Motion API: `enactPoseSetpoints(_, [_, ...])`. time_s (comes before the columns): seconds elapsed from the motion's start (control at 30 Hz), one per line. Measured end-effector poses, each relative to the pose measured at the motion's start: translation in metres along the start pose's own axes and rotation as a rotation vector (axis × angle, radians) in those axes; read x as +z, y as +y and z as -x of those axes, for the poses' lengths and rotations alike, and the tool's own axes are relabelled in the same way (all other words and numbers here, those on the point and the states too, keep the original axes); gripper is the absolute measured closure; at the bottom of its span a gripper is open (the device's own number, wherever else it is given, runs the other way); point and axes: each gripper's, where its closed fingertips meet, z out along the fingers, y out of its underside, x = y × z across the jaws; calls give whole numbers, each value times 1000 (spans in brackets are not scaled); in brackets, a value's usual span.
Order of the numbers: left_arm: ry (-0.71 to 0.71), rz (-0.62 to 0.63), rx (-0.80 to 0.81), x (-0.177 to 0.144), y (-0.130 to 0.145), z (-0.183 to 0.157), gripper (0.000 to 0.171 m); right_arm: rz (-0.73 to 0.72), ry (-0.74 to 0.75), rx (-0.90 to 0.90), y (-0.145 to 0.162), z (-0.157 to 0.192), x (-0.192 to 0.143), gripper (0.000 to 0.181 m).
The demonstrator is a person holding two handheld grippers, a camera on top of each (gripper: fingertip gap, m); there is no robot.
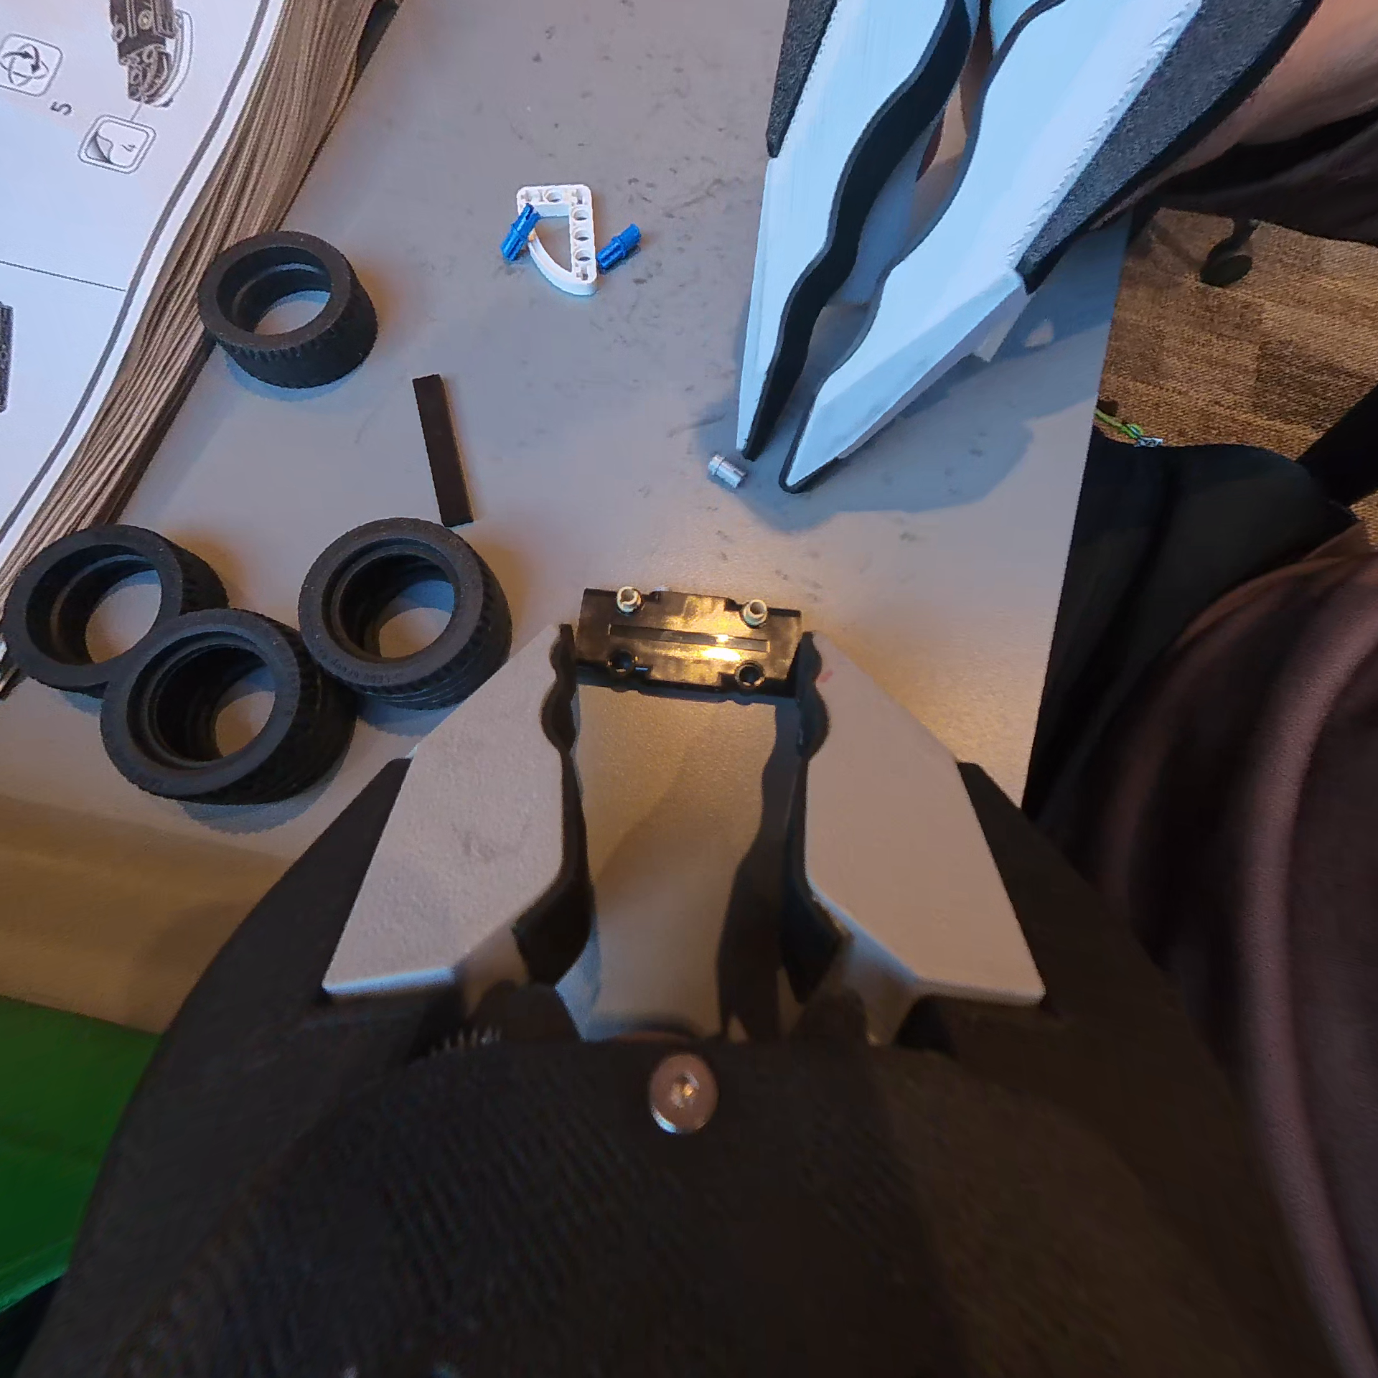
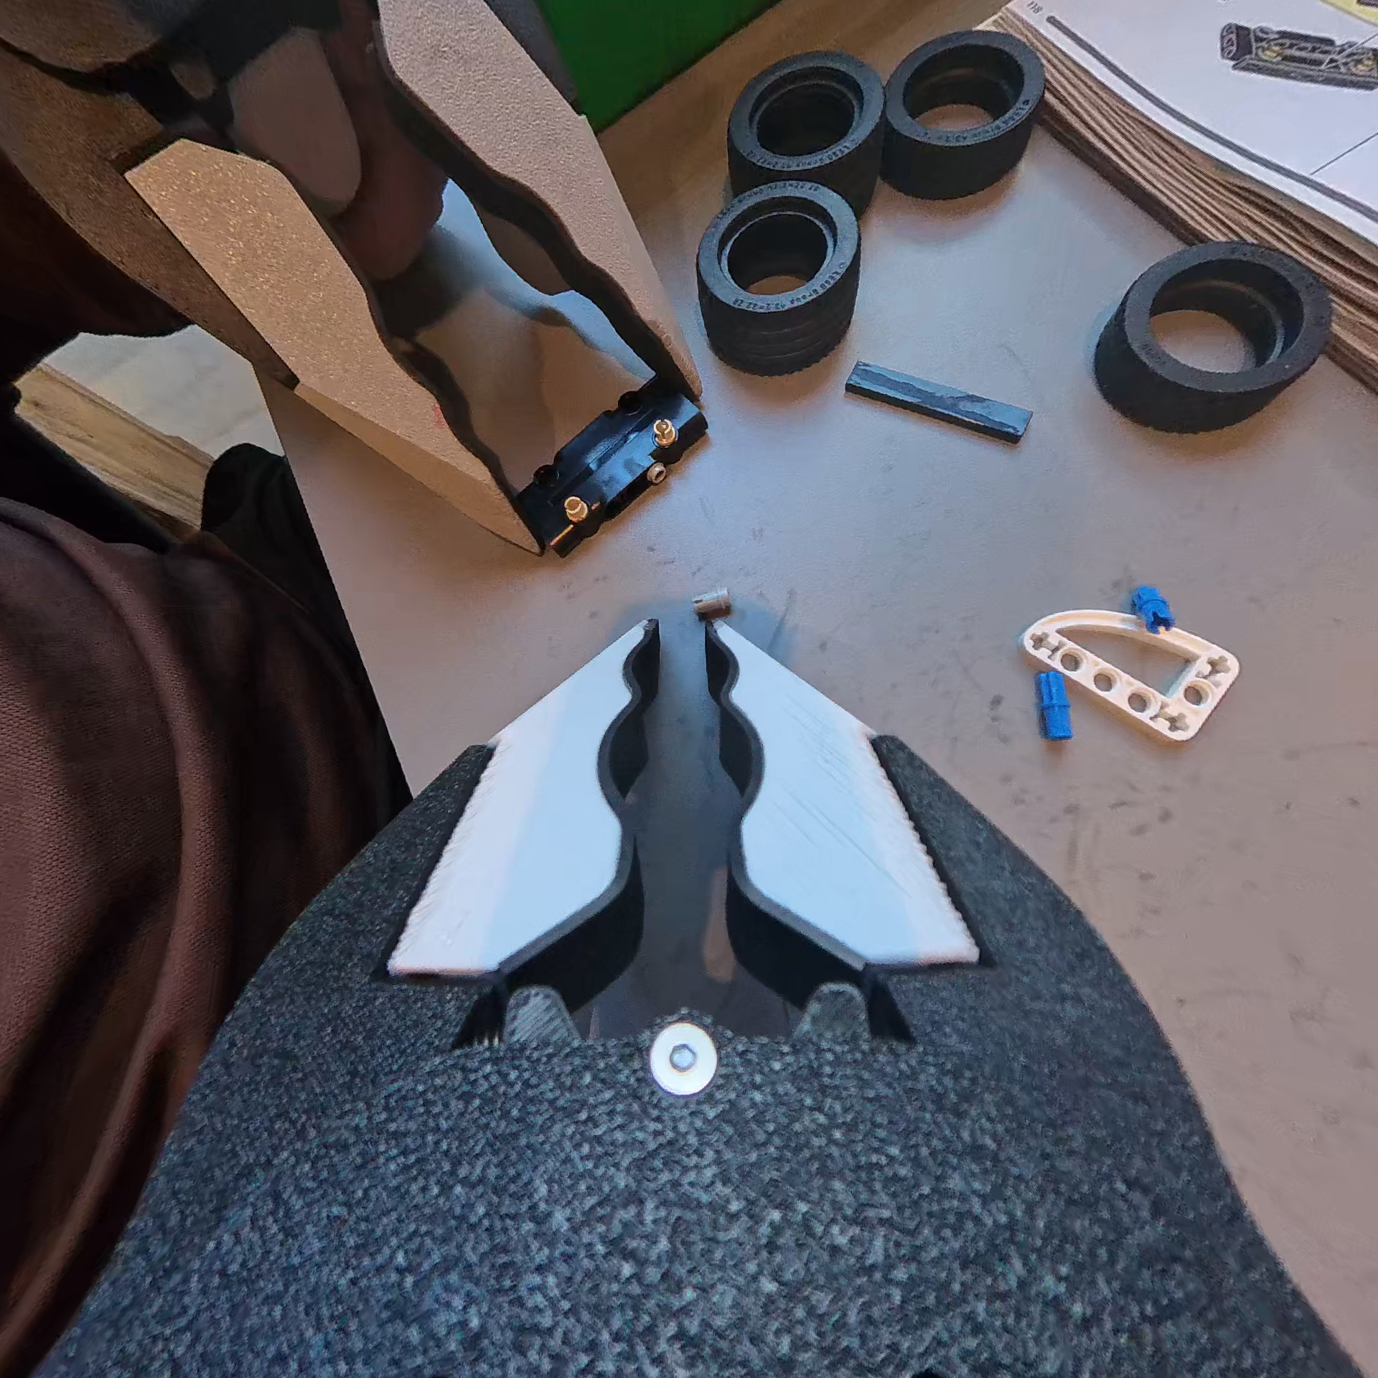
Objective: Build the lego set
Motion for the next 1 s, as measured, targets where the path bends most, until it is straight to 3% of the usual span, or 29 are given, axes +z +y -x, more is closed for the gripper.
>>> enactPoseSetpoints(0.7, [2,-1,-2,0,0,0,114,3,26,-11,6,-16,-10,171])
enactPoseSetpoints(1.0, [2,0,-2,0,0,0,114,11,146,-195,5,-28,-11,166])
